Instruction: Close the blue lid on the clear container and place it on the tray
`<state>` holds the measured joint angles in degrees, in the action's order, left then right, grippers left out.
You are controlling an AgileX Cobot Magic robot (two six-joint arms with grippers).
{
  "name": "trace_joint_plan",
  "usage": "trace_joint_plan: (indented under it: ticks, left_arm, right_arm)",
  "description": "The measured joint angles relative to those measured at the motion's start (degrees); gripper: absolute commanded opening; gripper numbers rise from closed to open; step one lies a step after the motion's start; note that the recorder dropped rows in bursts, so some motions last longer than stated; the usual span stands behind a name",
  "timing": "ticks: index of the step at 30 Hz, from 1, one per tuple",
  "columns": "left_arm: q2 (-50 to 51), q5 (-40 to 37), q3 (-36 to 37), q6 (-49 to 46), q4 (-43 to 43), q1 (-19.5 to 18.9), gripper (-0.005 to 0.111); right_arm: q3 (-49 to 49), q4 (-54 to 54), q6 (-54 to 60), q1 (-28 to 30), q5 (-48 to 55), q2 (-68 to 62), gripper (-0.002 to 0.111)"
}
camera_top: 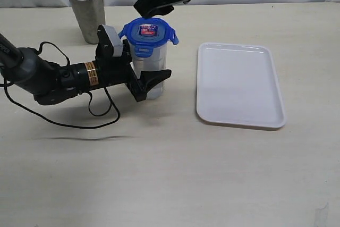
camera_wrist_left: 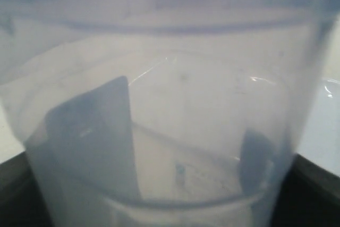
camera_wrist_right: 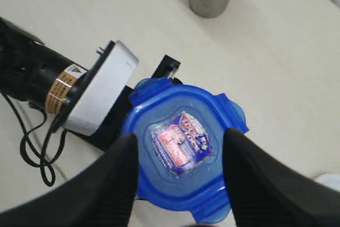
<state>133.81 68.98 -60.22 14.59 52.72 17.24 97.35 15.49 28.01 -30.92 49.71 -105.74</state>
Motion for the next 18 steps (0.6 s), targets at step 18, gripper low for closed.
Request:
trace_joint_plan:
  ticks: [18]
  left_arm:
    - [0.0, 0.0, 0.0, 0.2, 0.1, 0.0, 0.000]
  right_arm:
    - [-6.1, -10.2, 11.3, -7.3, 3.0, 2.9, 0.045]
